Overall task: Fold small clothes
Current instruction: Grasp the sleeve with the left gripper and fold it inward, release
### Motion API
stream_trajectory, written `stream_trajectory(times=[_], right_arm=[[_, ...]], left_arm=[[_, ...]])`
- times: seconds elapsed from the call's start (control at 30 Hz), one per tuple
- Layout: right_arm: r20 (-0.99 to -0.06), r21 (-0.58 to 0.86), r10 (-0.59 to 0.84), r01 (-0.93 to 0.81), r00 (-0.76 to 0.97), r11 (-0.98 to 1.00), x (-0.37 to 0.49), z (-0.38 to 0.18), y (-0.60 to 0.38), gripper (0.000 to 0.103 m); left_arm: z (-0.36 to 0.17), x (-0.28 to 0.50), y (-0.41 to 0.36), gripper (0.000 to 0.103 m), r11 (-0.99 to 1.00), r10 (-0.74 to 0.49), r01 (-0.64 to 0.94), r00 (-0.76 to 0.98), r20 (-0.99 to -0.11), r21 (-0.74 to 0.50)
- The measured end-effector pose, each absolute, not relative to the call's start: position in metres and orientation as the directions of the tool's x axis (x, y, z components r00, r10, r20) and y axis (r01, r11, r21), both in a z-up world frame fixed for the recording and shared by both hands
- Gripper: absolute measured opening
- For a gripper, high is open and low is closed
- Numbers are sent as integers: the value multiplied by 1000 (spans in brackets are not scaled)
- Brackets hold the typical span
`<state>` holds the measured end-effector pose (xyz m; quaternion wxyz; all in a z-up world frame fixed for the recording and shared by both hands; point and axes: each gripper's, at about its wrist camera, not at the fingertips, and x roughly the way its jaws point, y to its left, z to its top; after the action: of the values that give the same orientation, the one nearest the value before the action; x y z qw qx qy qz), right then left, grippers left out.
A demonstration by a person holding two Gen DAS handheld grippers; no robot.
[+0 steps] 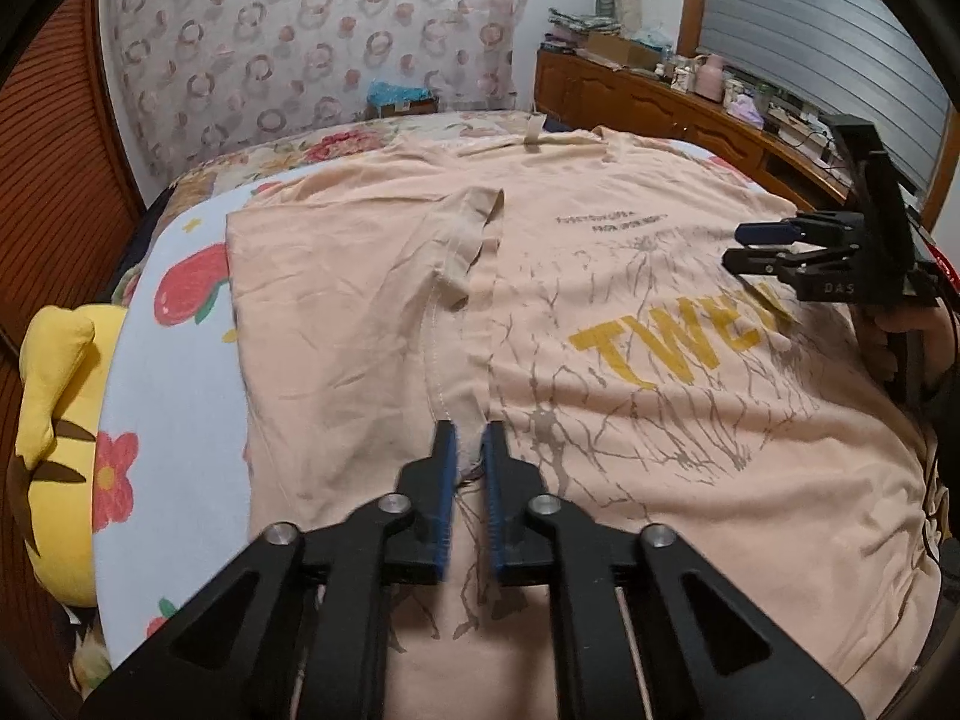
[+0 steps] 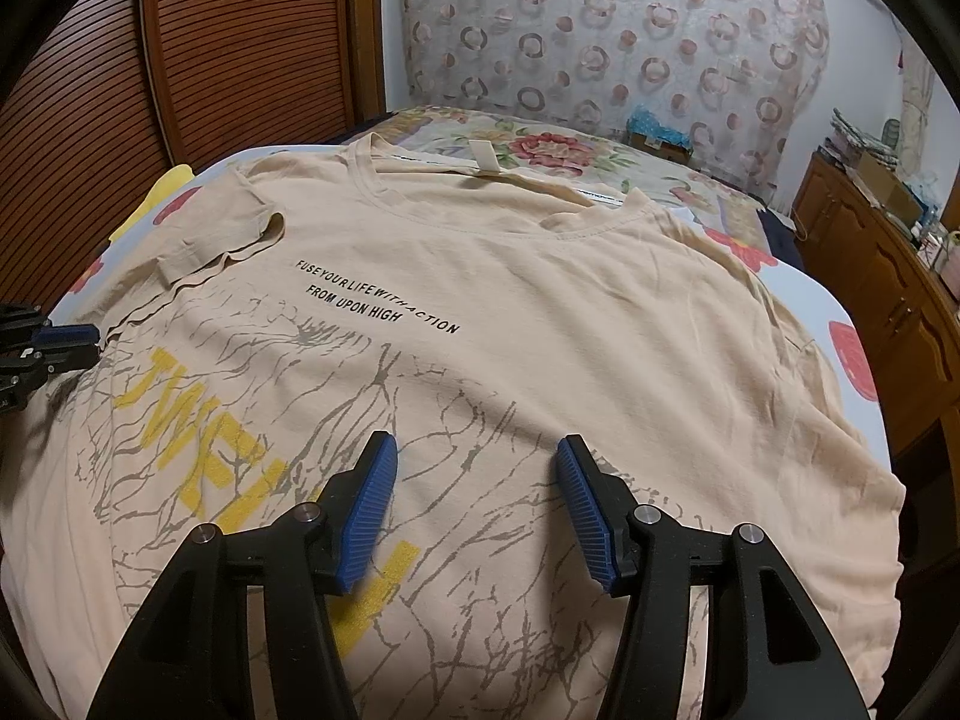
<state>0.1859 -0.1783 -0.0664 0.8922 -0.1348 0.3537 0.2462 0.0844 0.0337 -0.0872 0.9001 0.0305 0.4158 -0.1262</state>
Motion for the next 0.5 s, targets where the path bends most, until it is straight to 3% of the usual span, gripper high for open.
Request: stream_trajectory(times=[0.37,0.4,0.5], right_arm=[[-697,-68,343,-534,629,843,186,-66,-179,58],[-697,-68,343,-534,629,843,186,-66,-179,58],[-697,-68,342,-533,631,844,186,-66,-179,58]], left_arm=[[-57,71,34,7,960,-250,264,671,-698,-89],[-56,71,33,10,962,-245,260,674,-697,-87],[-55,72,31,35,964,-235,257,686,-689,-73]])
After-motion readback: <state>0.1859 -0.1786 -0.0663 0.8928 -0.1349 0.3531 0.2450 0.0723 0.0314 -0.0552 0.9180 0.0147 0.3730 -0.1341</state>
